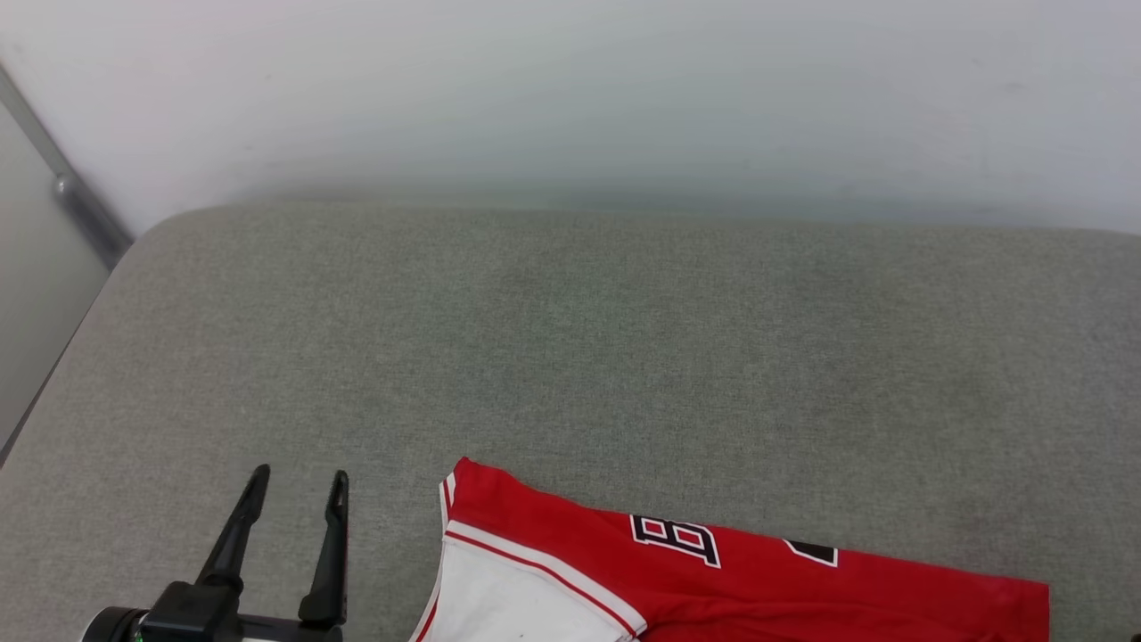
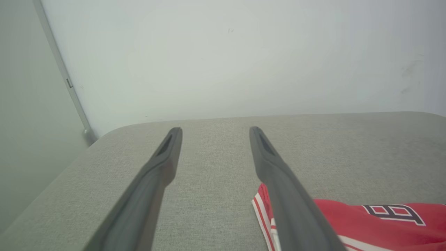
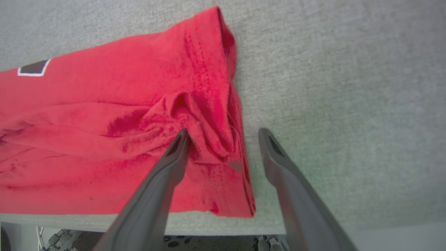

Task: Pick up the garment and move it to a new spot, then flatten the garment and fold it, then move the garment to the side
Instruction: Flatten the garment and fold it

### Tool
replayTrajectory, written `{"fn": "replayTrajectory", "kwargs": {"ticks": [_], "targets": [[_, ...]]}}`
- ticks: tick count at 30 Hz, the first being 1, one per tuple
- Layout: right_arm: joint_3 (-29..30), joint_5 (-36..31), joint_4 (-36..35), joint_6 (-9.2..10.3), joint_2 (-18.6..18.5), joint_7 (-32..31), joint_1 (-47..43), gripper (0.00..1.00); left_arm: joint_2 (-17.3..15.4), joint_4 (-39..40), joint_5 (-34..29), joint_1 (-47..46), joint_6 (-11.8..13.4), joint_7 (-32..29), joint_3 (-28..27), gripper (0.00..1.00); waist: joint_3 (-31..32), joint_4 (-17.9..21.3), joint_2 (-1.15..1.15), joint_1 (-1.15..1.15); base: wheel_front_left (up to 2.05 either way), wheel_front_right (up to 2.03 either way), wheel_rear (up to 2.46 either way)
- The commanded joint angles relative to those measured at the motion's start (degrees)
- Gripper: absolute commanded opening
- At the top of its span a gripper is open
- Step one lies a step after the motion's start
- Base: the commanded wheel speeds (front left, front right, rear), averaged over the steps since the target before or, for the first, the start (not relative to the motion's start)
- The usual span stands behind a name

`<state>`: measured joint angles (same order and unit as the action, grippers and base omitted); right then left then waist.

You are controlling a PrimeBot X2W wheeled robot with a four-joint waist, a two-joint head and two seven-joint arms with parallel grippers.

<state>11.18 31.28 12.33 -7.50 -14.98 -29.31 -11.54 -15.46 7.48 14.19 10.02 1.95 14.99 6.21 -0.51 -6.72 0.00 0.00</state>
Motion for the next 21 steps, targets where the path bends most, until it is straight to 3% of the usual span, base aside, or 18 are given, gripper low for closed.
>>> {"fn": "replayTrajectory", "kwargs": {"ticks": [1, 12, 21], "targets": [[-0.65, 0.44, 1.15, 0.03, -0.58, 0.45, 1.13, 1.0, 0.69, -0.36, -1.34, -0.84, -1.05, 0.25, -0.44, 1.0, -0.78, -0.33, 0.0, 0.0, 0.0, 0.0, 0.0], [-6.63, 6.38, 7.52, 0.01, 0.09, -1.06, 2.23, 1.0, 4.72, -1.34, -5.04, -2.86, -5.44, 0.24, -4.23, 1.0, -3.42, -1.16, 0.0, 0.0, 0.0, 0.0, 0.0], [-14.3, 11.36, 5.85, -0.48, 2.36, 0.3, 2.57, 1.0, 6.75, -1.92, -6.56, -3.09, -7.46, 0.25, -6.57, 1.0, -3.09, -1.13, 0.0, 0.0, 0.0, 0.0, 0.0]]}}
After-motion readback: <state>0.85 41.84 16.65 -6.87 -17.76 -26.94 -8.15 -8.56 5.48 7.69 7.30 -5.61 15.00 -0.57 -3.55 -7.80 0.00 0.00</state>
